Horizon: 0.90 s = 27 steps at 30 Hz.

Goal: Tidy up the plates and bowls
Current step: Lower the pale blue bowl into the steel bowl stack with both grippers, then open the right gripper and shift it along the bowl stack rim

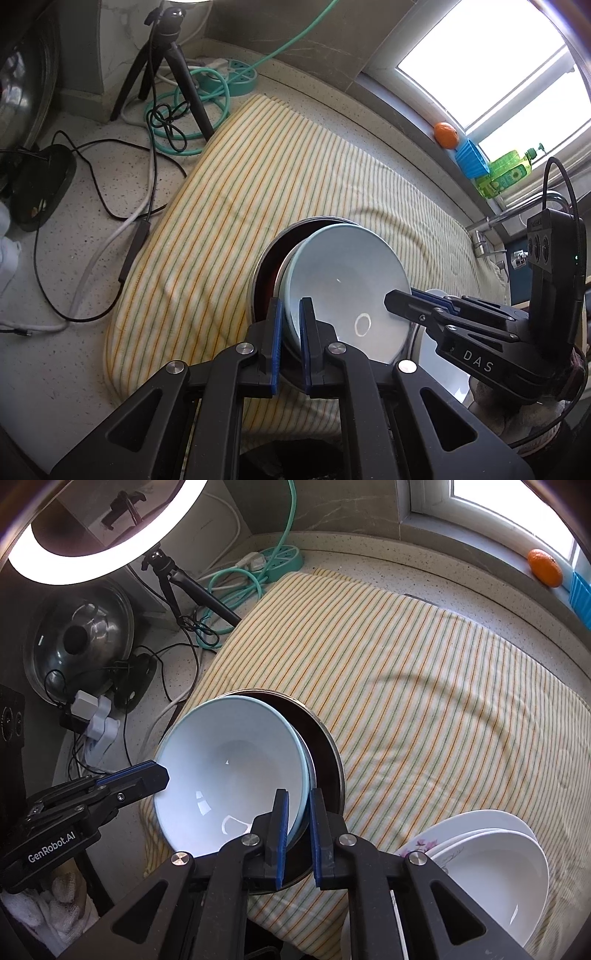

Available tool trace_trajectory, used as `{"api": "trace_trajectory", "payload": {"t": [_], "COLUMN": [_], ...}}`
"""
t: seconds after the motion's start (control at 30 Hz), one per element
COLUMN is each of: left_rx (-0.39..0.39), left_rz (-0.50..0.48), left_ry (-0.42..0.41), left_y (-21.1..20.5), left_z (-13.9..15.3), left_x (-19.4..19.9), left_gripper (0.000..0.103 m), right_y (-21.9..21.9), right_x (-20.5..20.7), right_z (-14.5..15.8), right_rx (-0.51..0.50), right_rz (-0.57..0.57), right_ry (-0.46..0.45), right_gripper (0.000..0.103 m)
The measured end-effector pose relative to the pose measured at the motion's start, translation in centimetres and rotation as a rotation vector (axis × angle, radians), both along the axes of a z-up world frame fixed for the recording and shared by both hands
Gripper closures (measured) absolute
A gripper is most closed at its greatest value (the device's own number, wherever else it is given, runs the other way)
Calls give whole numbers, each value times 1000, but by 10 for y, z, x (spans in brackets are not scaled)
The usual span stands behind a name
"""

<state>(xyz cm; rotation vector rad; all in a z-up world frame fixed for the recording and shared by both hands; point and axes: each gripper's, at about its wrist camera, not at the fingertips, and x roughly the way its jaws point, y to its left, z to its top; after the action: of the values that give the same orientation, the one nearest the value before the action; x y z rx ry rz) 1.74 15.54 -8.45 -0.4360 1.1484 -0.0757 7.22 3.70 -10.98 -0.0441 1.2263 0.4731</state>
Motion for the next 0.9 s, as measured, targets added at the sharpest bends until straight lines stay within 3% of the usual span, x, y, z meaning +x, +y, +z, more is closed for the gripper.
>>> {"api": "trace_trajectory", "payload": {"t": [0.23, 0.43, 0.9], "left_rx": [54, 93, 66], "left_rz": [-2, -3, 77], "left_ry": [-44, -75, -99], "left_y": [-3, -3, 32], "left_z": [13, 20, 24], "left_x": [-6, -11, -26], "left_gripper": [95, 95, 95], "right_y": [-7, -13, -51], "right_x": [-5, -17, -19], "right_z": [7, 24, 33], "right_rx": [53, 85, 135], "right_rz": [-21, -25, -158], "right_ry": [-19, -94, -136], "right_gripper": [90, 90, 85]}}
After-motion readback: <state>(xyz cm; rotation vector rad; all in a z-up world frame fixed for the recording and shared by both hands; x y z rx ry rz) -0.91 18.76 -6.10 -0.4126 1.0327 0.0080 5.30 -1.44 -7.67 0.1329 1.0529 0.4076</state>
